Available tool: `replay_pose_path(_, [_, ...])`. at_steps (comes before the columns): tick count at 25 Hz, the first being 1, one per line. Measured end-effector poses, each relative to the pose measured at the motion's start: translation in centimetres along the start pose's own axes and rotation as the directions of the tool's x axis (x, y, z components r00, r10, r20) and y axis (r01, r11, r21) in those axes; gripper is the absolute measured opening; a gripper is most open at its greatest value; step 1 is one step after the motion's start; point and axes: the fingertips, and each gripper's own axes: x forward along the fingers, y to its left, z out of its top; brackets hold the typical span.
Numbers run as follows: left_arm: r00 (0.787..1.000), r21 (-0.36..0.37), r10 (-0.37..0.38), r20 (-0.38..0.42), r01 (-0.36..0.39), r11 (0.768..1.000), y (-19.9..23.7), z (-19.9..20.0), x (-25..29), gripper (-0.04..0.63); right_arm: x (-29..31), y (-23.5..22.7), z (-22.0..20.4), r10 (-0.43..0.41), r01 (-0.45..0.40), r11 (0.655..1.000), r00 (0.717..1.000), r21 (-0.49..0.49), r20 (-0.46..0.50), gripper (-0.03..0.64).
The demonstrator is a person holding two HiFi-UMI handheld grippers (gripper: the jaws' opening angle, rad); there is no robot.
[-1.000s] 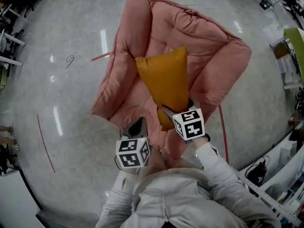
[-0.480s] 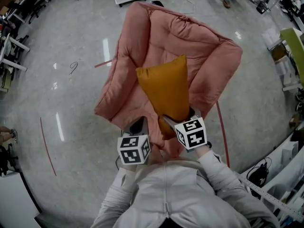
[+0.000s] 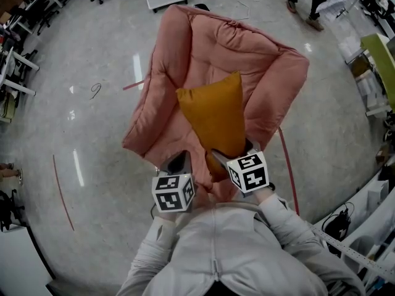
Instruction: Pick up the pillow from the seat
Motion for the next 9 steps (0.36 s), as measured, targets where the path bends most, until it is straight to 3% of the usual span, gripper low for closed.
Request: replay_pose_path(9, [1.0,0.01,-0.015,0.001,0.015,1.0,-0.61,0.09,0.01,0.005,-0.17,-0.39,-0.1,-0.011,0.011,1.0,1.0,0.016,-0.004,0.414])
